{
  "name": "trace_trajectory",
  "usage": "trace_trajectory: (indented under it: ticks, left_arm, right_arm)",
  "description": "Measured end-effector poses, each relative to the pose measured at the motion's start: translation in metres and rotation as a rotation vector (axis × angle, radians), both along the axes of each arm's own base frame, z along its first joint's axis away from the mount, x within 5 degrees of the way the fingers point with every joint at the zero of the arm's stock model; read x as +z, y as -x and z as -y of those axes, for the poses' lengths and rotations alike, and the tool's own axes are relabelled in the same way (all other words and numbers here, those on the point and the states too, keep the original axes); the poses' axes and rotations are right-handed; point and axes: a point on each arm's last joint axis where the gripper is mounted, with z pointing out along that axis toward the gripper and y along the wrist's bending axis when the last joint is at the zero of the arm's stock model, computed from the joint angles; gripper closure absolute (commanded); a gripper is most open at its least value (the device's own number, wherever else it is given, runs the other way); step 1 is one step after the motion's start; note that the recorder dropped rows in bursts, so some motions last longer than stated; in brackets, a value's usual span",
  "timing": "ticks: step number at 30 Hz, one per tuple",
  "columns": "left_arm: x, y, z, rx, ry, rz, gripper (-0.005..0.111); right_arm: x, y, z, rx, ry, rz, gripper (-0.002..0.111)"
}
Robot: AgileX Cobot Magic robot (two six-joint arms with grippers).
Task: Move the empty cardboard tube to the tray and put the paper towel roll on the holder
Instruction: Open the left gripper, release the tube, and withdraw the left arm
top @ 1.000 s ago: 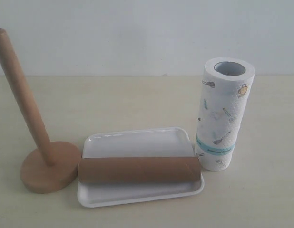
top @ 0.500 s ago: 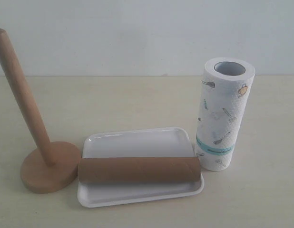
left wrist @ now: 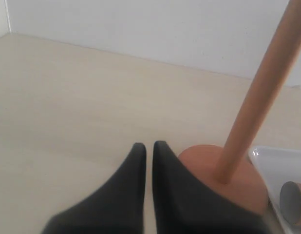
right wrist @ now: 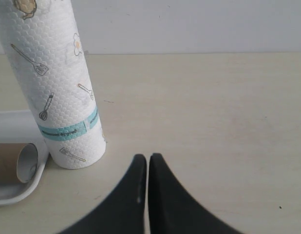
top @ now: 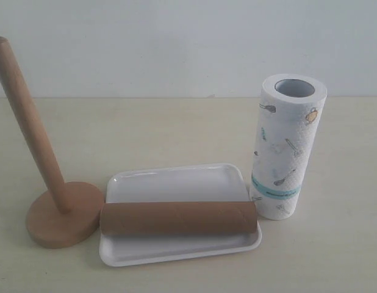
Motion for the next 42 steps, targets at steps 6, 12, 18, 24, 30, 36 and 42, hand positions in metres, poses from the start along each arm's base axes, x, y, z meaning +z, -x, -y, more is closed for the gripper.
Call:
trace_trajectory:
  ticks: [6,12,18,24,30,36,42]
  left_arm:
    - [0.000,0.000,0.000,0.000,0.000,-0.001,0.102]
    - [0.000,0.000,0.000,0.000,0.000,-0.001,0.102]
    - [0.000,0.000,0.000,0.000,0.000,-0.001,0.102]
    - [0.000,0.000,0.000,0.000,0.000,-0.001,0.102]
    - [0.000,0.000,0.000,0.000,0.000,-0.001,0.102]
    - [0.000,0.000,0.000,0.000,0.000,-0.001,0.102]
    - [0.000,0.000,0.000,0.000,0.000,-0.001,0.102]
  right_arm:
    - [0.000,0.000,0.000,0.000,0.000,0.000,0.107]
    - [0.000,0.000,0.000,0.000,0.000,0.000,0.107]
    - [0.000,0.000,0.000,0.000,0.000,0.000,0.107]
    - [0.000,0.000,0.000,0.000,0.000,0.000,0.107]
    - [0.000,0.000,0.000,0.000,0.000,0.000,0.107]
    - [0.006,-0.001,0.001,-0.004,0.016,0.067,0.107]
    - [0.035,-0.002,0.001,-0.016,-0.004,0.394,0.107]
